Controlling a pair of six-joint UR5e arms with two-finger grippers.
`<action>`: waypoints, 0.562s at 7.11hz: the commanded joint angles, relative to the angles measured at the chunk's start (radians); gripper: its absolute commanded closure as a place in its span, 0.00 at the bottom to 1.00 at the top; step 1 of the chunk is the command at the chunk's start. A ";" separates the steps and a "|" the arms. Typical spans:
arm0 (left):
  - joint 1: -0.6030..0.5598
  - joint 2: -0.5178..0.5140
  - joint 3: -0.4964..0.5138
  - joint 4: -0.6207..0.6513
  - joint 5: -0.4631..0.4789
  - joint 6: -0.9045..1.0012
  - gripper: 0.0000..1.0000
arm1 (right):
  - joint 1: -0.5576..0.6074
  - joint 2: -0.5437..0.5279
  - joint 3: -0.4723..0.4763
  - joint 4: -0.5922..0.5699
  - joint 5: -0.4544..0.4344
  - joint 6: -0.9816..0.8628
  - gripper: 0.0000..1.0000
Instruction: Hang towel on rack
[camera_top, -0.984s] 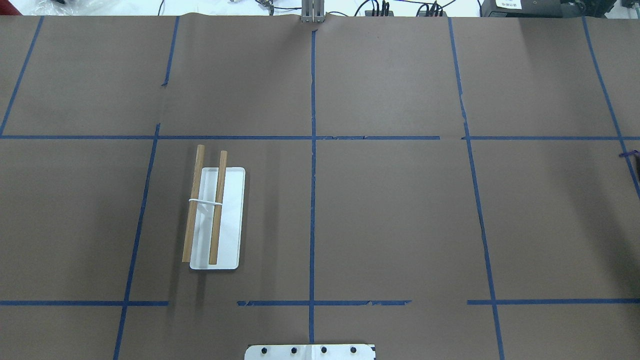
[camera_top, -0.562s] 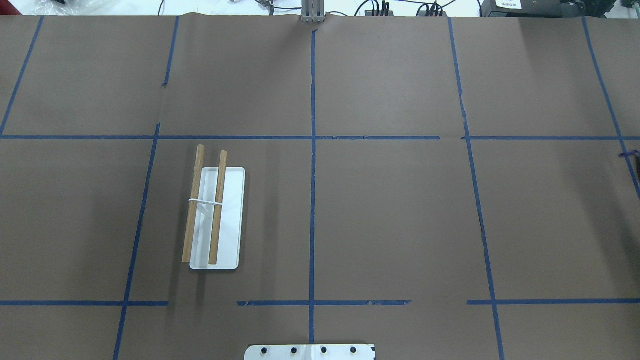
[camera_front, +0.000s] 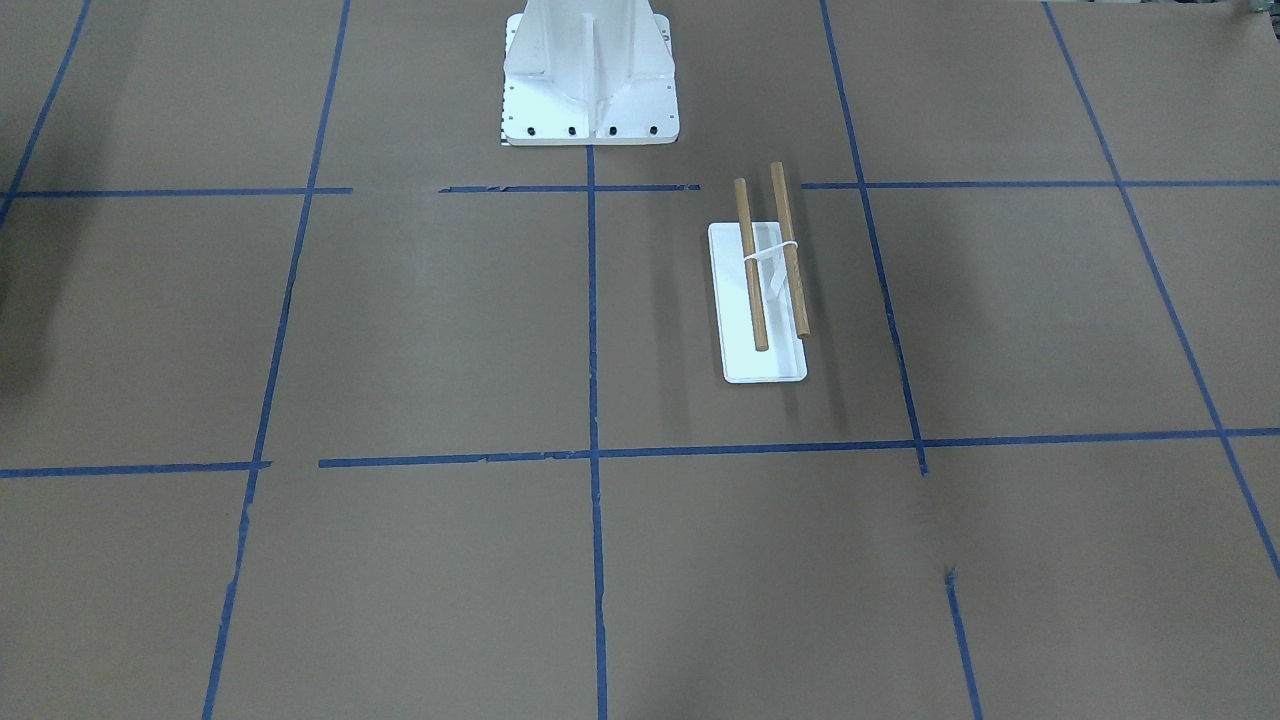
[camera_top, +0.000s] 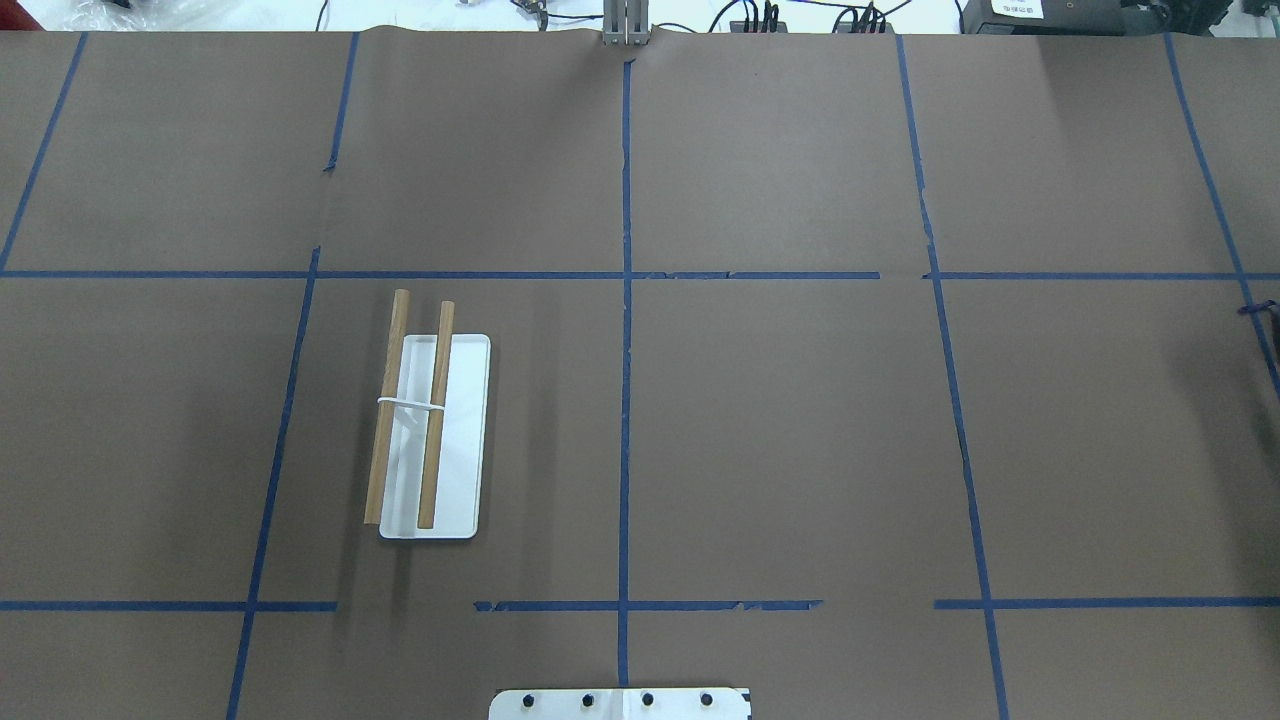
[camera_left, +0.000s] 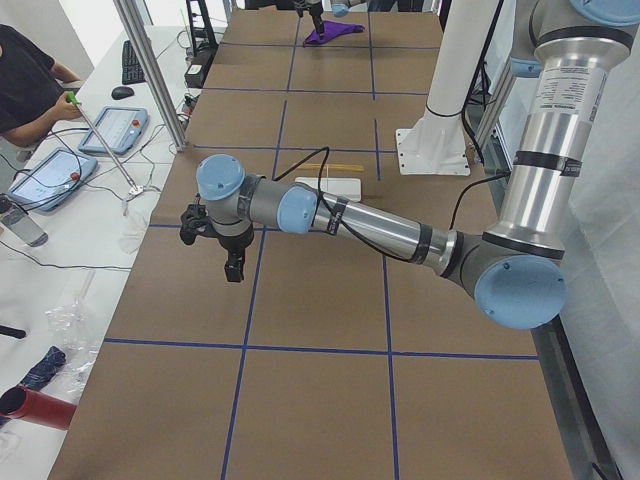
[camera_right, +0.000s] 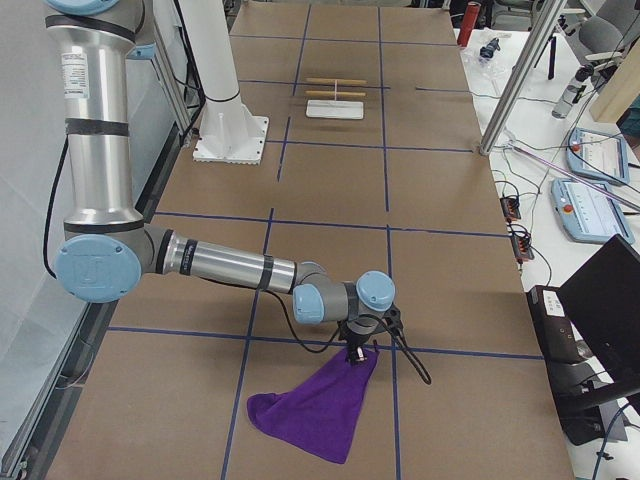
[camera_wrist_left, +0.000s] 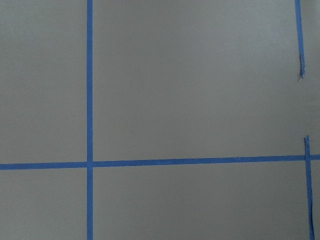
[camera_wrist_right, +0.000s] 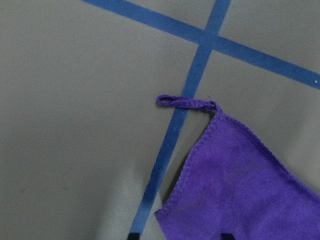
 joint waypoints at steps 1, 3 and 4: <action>0.001 0.000 -0.002 0.000 0.001 0.000 0.00 | -0.015 0.040 -0.058 0.006 -0.002 0.002 0.21; 0.001 0.000 -0.002 0.000 0.001 0.000 0.00 | -0.018 0.041 -0.058 0.006 -0.016 0.002 0.20; 0.001 0.000 0.000 0.000 0.000 0.000 0.00 | -0.021 0.041 -0.060 0.004 -0.020 0.002 0.38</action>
